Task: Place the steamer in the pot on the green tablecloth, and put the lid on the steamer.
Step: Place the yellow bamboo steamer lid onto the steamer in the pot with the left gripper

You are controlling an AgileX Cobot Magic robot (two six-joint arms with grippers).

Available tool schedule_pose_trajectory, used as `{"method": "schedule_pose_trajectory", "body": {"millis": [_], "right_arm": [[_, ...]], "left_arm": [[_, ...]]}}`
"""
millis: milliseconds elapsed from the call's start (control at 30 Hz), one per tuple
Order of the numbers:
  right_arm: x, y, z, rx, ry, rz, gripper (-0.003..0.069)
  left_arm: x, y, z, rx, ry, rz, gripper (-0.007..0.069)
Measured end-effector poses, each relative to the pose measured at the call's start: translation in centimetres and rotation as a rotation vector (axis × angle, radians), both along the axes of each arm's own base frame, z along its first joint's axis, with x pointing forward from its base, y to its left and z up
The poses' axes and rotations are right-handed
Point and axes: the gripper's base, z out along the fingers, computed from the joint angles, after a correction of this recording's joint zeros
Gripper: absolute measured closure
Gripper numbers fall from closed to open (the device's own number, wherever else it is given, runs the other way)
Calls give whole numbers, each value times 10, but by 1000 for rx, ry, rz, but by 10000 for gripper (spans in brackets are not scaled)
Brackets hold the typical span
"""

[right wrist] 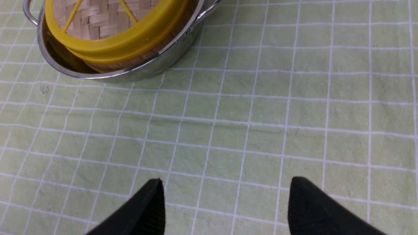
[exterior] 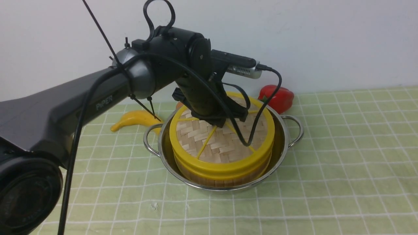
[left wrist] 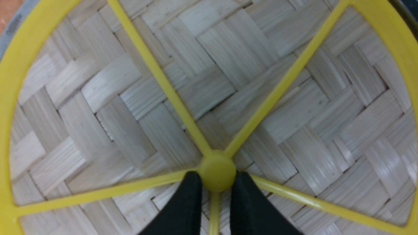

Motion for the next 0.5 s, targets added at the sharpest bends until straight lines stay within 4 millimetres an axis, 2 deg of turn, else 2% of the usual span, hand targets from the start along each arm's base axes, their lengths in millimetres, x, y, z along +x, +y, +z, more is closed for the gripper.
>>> {"method": "schedule_pose_trajectory", "body": {"millis": [400, 467, 500], "right_arm": [[0, 0, 1, 1, -8, 2, 168], [0, 0, 1, 0, -9, 2, 168], [0, 0, 1, 0, -9, 2, 168]], "left_arm": [[-2, 1, 0, 15, 31, 1, 522], [-3, 2, 0, 20, 39, 1, 532], [-6, 3, -1, 36, 68, 1, 582]]}}
